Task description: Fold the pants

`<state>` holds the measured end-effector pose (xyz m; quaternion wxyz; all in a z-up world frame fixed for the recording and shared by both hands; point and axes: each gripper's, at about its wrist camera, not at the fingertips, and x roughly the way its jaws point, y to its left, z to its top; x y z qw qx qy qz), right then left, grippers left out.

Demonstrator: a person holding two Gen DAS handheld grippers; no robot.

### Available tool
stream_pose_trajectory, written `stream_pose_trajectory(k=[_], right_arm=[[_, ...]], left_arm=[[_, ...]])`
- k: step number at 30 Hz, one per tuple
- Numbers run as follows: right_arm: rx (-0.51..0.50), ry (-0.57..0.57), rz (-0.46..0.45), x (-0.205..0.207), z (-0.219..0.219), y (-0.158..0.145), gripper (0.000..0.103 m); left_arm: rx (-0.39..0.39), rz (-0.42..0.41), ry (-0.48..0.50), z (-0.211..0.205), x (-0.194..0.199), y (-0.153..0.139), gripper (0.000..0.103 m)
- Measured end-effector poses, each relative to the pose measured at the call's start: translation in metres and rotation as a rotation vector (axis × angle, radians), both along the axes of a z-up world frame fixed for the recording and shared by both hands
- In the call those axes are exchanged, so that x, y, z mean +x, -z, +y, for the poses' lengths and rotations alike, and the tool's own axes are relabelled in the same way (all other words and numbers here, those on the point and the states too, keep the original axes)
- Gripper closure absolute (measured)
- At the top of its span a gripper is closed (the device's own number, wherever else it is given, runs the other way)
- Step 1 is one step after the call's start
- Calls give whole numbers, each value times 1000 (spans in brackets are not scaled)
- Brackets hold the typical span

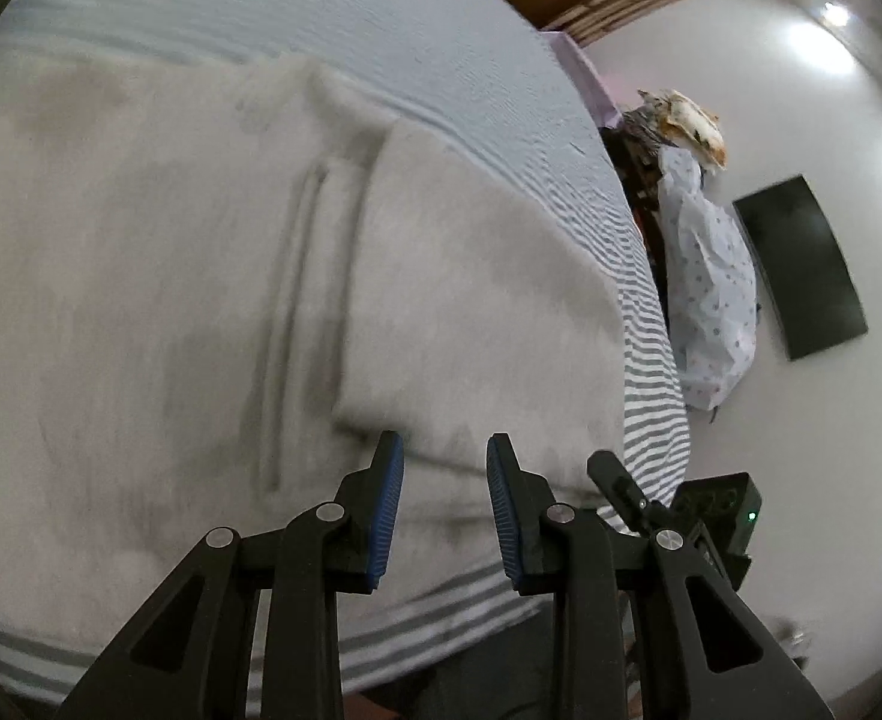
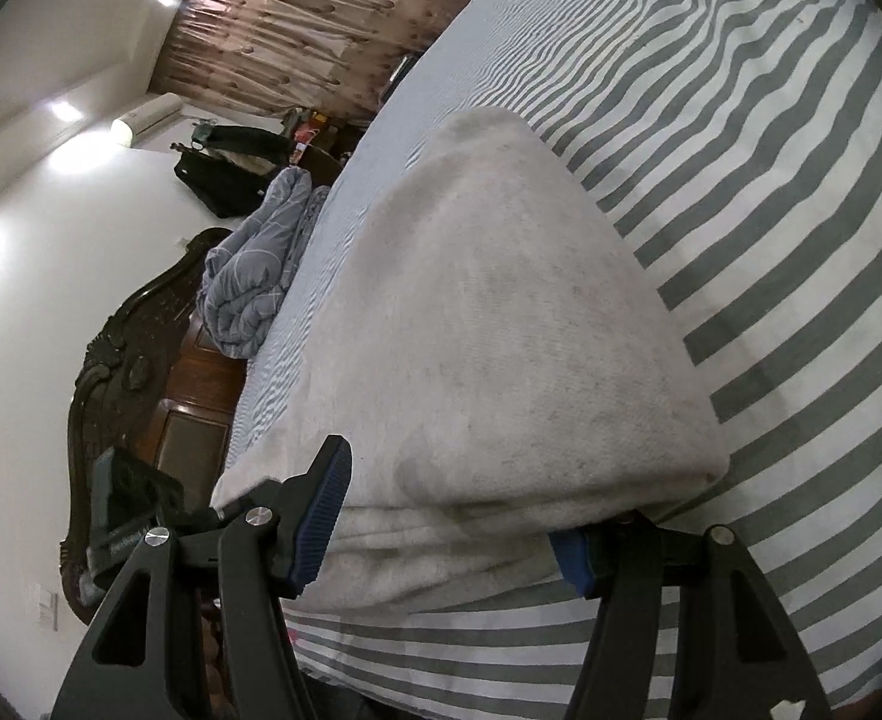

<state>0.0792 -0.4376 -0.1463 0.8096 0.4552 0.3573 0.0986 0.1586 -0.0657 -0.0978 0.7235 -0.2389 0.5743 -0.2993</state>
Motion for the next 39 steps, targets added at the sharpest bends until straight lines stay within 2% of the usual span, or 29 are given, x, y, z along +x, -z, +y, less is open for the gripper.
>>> stream_pose_trajectory(k=[2,7,11,13,14,15,18,25,31,33,37,39], right_arm=[[-2,-2,1,0,0,0,44],[1,-4,4,1,-4,3,44],[9,-4,6,2,-8,5,44],[18,-1,9,-1,-11,4,44],[26,3,12,0,-13,3,44],[38,9,16,-1,-15,4,44],[65,23,26,-2,-20,5,44],[41,36,52,-5,-21,-3,42],[5,35,74,-6,-20,-12,40],[-2,35,77,-7,-21,-13,40],[8,50,82,-10,-27,-12,40],[21,54,81,-11,-32,-9,40]], left_arm=[[7,27,-14,1,1,8,73],[-38,60,-72,2,15,14,73],[-55,62,-128,4,33,15,73],[-60,53,-126,1,35,13,73],[-54,36,-113,0,34,11,76],[-42,15,-109,0,31,9,91],[-13,-38,-110,2,22,0,91],[-21,-71,-113,16,-2,-11,91],[21,-45,-122,21,1,13,91],[14,-40,-118,20,2,19,91],[25,-55,-76,14,1,11,88],[4,-51,-68,16,1,4,87]])
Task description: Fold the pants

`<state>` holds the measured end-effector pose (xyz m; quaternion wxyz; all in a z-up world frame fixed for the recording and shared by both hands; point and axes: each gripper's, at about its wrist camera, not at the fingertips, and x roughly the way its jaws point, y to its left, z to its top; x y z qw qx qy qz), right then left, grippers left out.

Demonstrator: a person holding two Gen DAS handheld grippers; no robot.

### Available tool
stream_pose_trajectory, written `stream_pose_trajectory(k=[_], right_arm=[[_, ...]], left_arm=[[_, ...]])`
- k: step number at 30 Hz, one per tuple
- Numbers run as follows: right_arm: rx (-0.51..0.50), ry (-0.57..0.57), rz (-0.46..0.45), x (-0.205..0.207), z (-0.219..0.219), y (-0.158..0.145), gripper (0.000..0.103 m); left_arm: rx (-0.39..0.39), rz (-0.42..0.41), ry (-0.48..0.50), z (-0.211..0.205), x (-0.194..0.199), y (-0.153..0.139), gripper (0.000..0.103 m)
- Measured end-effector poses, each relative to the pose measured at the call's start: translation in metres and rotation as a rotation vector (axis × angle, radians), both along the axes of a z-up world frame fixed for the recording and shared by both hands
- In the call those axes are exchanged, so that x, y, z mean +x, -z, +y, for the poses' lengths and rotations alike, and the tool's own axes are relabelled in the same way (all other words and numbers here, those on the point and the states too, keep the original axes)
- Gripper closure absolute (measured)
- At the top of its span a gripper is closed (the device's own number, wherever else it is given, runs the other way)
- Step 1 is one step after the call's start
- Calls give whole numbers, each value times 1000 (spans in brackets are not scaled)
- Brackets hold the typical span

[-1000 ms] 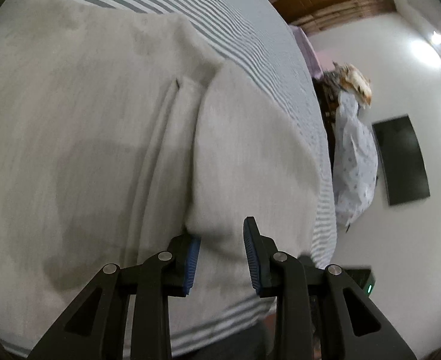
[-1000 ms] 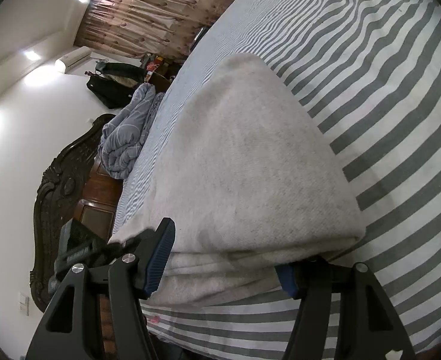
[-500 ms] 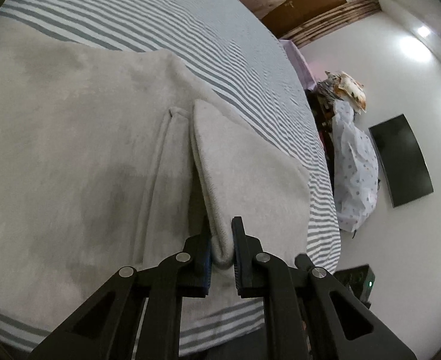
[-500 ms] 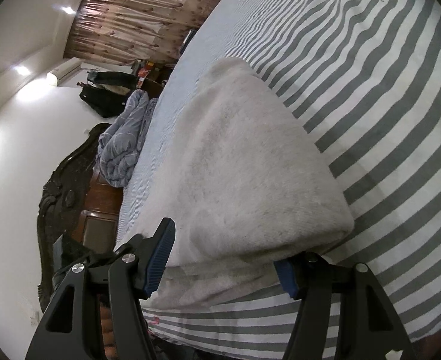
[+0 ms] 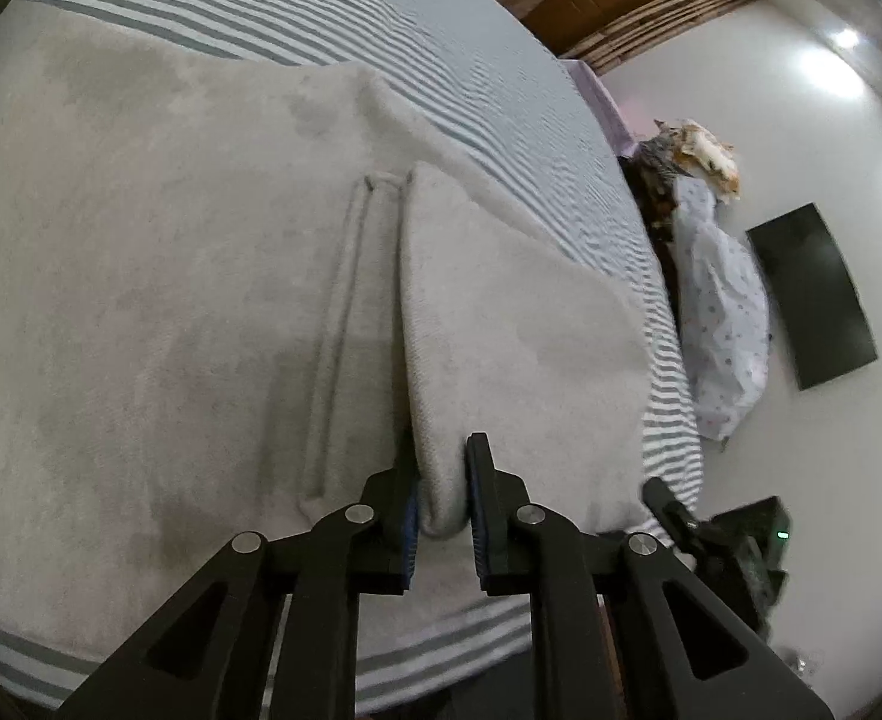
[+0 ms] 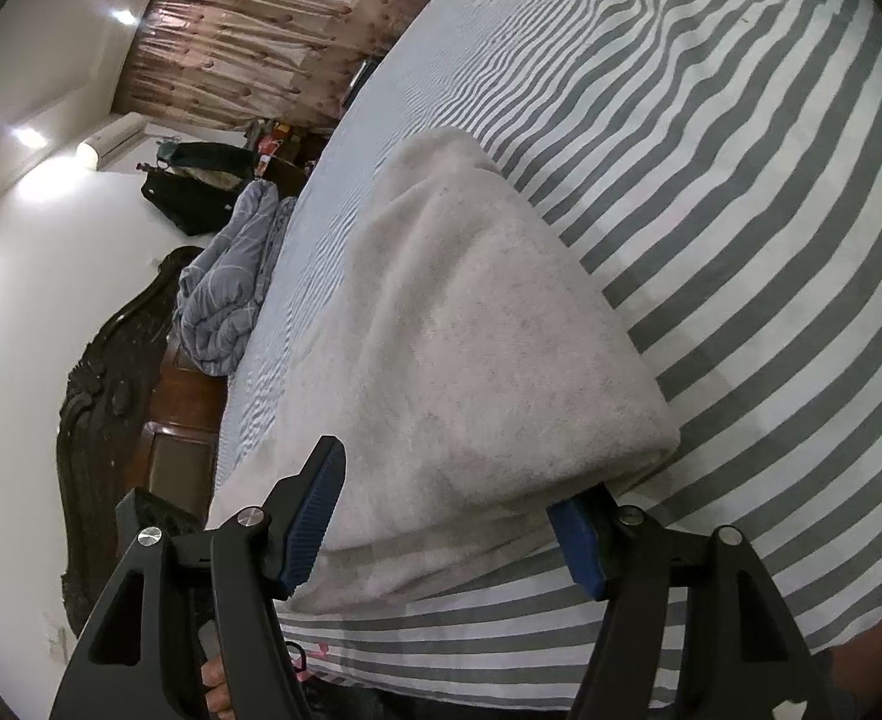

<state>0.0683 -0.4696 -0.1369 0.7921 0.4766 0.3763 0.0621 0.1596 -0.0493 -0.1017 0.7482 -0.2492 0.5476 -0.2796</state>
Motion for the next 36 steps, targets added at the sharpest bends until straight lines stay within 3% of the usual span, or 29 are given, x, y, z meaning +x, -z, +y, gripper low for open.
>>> stream_pose_trajectory(k=[4,8,12,18,21,23,24,26,28,30,36], right_arm=[[-3,4,2,-1,-1,0,40],[2,7,1,-1,-1,0,40],[-3,6,0,-1,3,-1,40],[5,0,-7,-1,4,-1,40],[20,0,-10,2,0,1,40],[33,2,-6,3,-4,3,48],[36,3,-6,4,-6,3,57],[44,3,4,3,-10,6,69],[55,10,14,3,-14,8,80],[50,4,11,2,-13,6,84],[-44,-24,-1,7,2,-16,90]], left_arm=[[30,-36,-6,14,-4,-13,85],[24,-1,-17,25,-9,-10,81],[32,51,-48,32,-8,6,68],[-21,69,-66,28,6,11,56],[-33,77,-62,19,15,13,55],[-30,78,-60,13,18,12,55],[-25,73,-56,8,20,11,55],[-17,61,-57,5,20,11,55],[10,57,-60,3,24,11,74],[13,57,-70,3,23,10,83],[-4,-2,-71,12,21,-12,88]])
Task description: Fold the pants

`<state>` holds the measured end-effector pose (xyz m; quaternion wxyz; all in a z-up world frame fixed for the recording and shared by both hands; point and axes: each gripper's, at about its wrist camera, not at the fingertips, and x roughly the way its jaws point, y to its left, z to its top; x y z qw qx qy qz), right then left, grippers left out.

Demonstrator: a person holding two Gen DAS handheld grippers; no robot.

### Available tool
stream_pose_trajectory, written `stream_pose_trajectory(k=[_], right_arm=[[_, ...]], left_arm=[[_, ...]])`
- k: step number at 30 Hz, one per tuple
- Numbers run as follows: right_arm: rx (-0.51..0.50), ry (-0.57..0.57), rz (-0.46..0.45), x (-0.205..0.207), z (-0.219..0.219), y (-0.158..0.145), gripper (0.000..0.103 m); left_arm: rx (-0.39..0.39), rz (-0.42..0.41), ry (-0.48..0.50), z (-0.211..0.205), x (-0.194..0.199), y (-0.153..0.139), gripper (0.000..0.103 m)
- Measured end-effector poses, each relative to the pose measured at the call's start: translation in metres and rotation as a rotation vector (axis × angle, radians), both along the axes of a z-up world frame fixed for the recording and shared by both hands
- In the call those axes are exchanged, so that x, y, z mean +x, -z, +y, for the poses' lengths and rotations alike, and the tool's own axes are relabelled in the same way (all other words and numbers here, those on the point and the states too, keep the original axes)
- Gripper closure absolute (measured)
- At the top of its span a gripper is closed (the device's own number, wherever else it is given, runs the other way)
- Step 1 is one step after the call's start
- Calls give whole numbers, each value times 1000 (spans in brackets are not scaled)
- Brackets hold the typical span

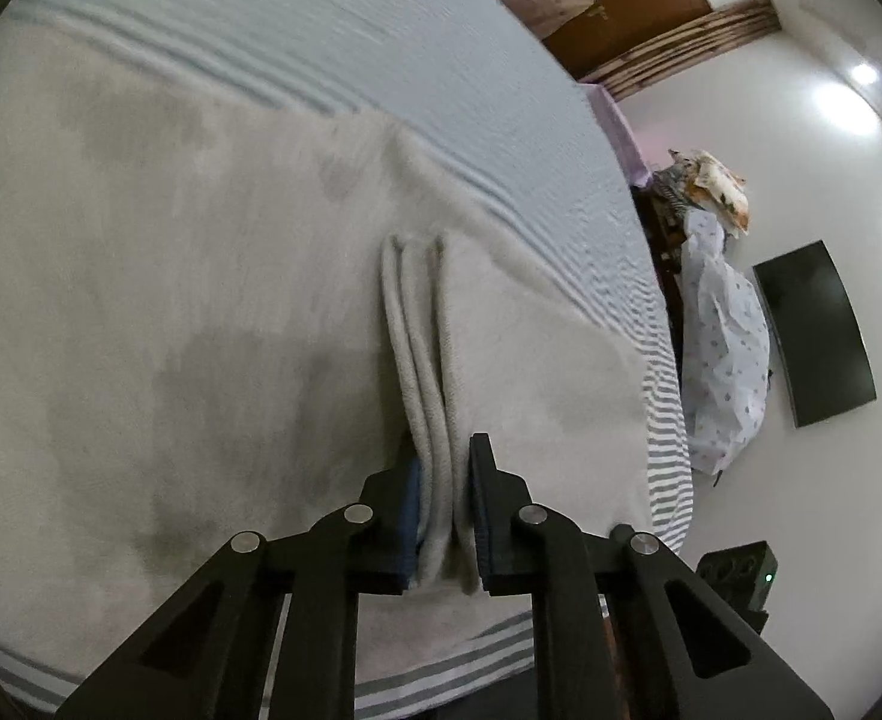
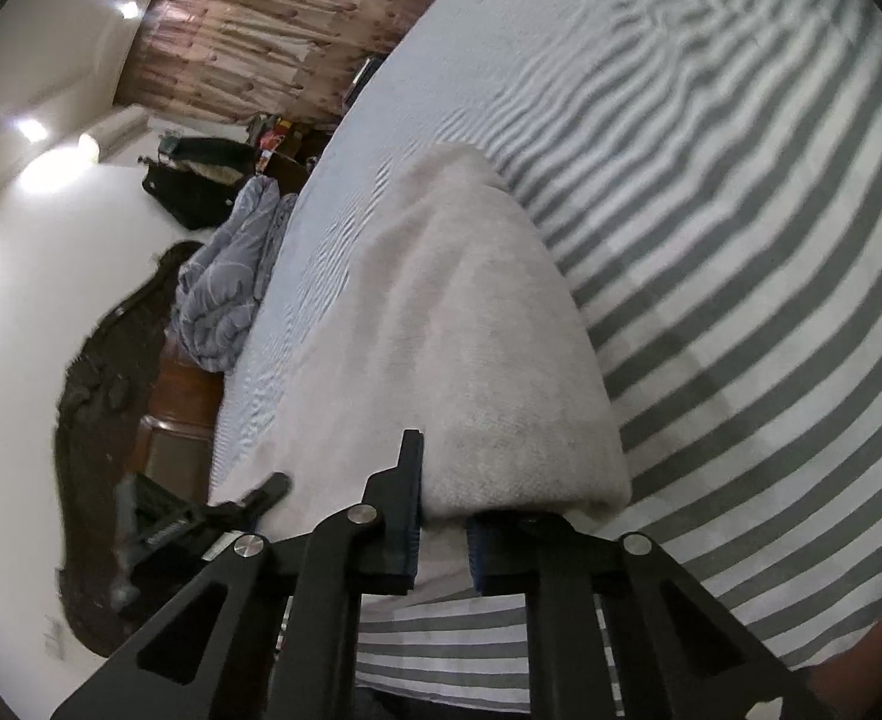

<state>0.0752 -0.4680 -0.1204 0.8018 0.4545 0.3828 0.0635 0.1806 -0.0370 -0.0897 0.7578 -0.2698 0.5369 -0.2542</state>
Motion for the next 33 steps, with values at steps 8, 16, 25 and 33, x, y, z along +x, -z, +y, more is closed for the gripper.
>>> stream_pose_trajectory(k=[8,16,25,33], right_arm=[[-7,-83,-32,11,30,-20,91],[-120,-111,92,19,51,-1,87],[-180,-53,158,11,32,2,72],[-297,-77,177,-6,34,-22,68]], left_arm=[[15,-76,-17,28,-4,-28,88],[124,-24,-5,44,-10,19,88],[229,-121,45,29,-20,18,83],[371,-238,78,8,-33,6,77]])
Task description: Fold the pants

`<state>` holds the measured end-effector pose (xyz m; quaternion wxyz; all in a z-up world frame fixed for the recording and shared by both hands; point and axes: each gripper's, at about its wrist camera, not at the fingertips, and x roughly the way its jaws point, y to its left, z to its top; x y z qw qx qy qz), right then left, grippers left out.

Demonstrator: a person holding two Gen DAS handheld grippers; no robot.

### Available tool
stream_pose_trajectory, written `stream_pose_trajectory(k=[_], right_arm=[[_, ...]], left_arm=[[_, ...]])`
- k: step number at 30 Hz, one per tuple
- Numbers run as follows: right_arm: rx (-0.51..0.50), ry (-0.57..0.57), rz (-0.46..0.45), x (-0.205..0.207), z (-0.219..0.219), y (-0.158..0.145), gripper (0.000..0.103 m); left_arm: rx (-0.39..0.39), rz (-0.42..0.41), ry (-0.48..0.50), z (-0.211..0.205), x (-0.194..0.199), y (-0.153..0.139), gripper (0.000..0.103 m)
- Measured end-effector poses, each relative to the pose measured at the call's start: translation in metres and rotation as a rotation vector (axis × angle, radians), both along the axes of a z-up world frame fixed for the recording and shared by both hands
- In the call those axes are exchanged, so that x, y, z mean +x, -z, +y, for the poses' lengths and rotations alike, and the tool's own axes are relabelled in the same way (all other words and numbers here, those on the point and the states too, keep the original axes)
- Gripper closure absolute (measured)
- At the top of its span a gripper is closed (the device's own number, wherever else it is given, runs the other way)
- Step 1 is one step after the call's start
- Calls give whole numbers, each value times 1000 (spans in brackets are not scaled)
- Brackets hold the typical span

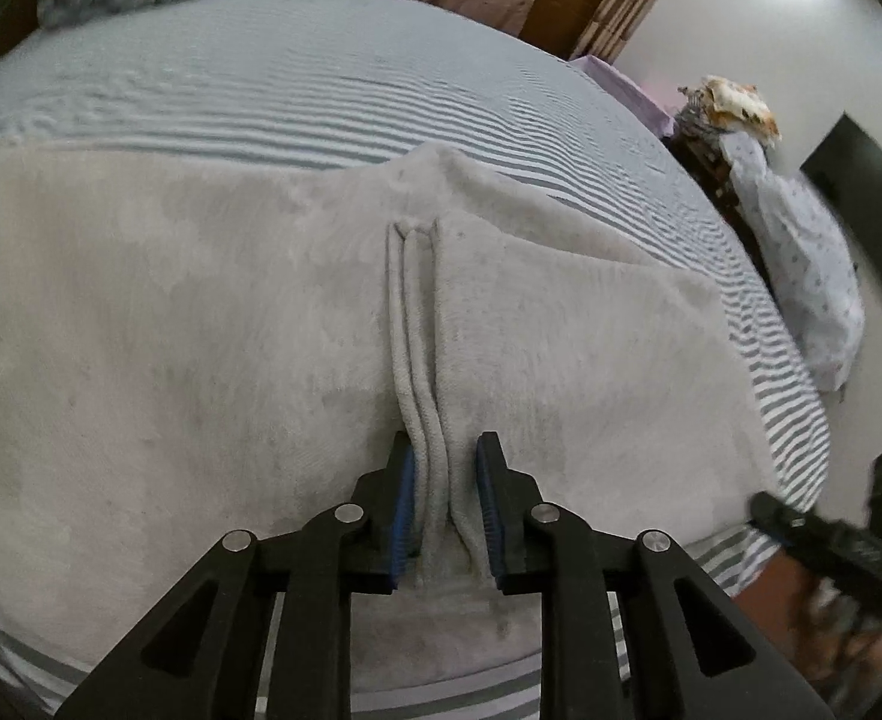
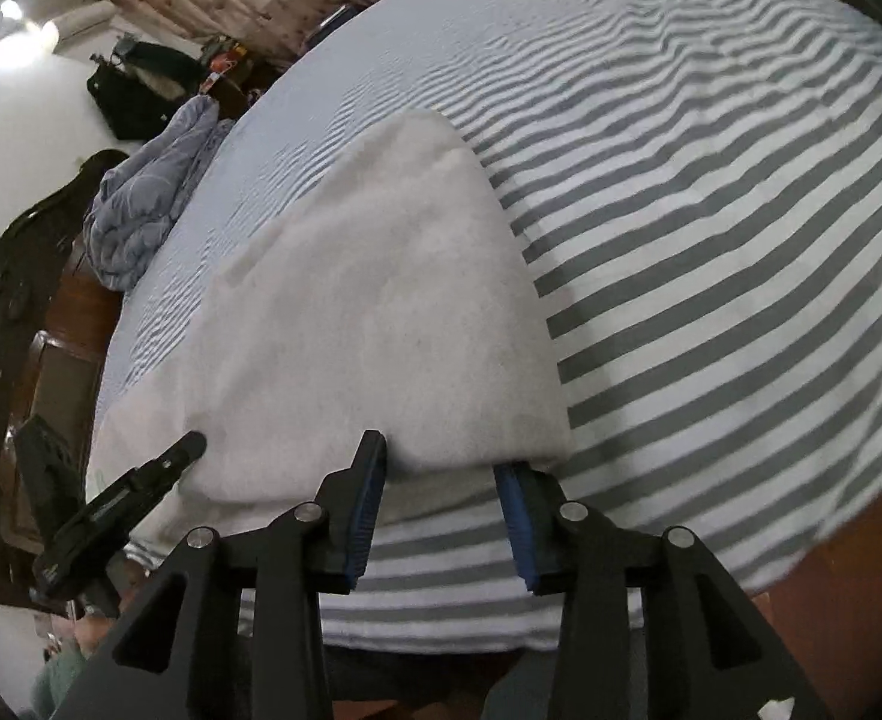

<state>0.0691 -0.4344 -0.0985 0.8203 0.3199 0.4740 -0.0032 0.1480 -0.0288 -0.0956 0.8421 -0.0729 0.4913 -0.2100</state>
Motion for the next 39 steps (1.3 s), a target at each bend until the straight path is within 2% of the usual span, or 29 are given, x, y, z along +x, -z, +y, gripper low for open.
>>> stream_pose_trajectory(k=[4,7,12,15,16,19,21,25,29,31,33,39], right_arm=[[-69,-53,-32,0,6,-27,67],[-101,-88,-12,10,9,-36,67],[-69,-158,2,7,17,-47,67],[-18,-222,-51,-3,24,-57,67],[-28,-222,-71,-3,26,-61,67],[-180,-199,-103,13,29,-70,67],[-261,-183,-97,39,29,-67,67],[-342,-175,-87,96,28,-55,70],[-401,-145,-46,147,20,-34,70],[-384,-140,-3,160,12,-19,72],[-364,-130,22,164,10,-8,72],[-396,-191,41,132,21,-15,72]], left_arm=[[82,-64,16,-4,-8,-2,71],[104,-88,25,-6,-10,0,69],[82,-82,18,-3,-7,3,68],[112,-107,27,-9,-9,2,67],[120,-113,27,-10,-10,2,66],[121,-113,27,-9,-9,3,66],[113,-104,30,-8,-7,3,66],[93,-79,25,-7,-3,4,65],[99,-81,27,-7,-3,3,65],[98,-78,27,-7,-3,4,65],[100,-74,26,-7,-2,4,65],[110,-61,22,-10,0,1,65]])
